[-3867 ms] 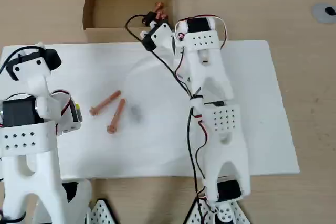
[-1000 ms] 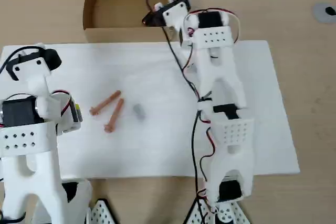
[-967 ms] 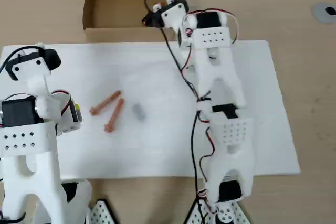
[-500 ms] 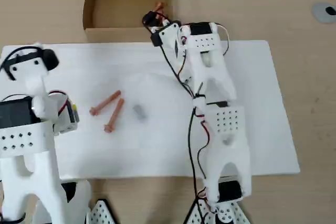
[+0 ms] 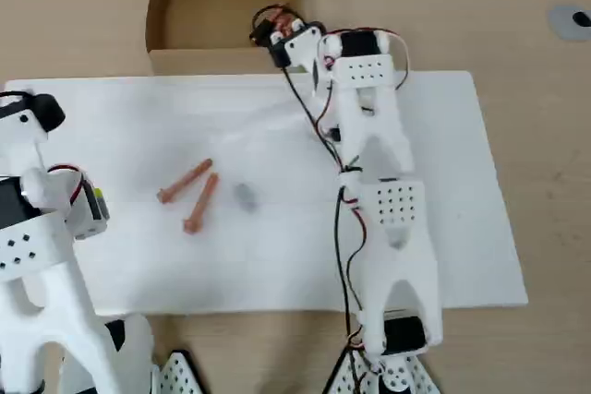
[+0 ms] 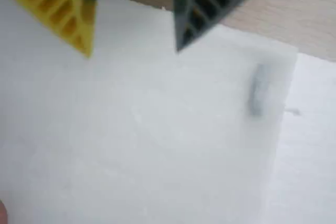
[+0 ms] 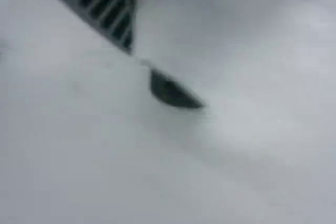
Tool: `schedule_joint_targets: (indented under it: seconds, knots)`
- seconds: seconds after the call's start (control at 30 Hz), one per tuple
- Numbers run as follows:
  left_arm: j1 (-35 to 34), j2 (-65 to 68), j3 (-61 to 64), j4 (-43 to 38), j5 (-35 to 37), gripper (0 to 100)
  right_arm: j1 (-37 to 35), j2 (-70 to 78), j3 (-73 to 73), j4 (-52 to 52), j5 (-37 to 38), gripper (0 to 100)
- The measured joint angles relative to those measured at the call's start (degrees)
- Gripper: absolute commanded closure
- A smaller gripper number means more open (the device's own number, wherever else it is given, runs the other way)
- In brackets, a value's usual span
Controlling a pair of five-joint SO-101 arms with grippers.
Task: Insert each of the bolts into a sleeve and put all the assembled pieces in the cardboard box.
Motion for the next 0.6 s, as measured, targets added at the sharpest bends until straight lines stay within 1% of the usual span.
schedule_joint_targets:
  seconds: [0.2, 0.33, 0.43, 0.6]
  knots:
    - [-0.1, -5.5, 0.0, 0.1, 0.0, 89, 2.1, -0.6, -1.3, 0.0, 0.0, 98.8]
    - [-0.1, -8.8, 0.0, 0.2, 0.0, 89, 2.7, -4.9, -0.6, 0.0, 0.0, 98.8]
    - [-0.1, -9.7, 0.0, 0.2, 0.0, 89, 2.7, -8.9, 2.1, 0.0, 0.0, 98.8]
    - [-0.1, -10.0, 0.0, 0.3, 0.0, 89, 3.0, -16.5, 10.8, 0.0, 0.4, 98.8]
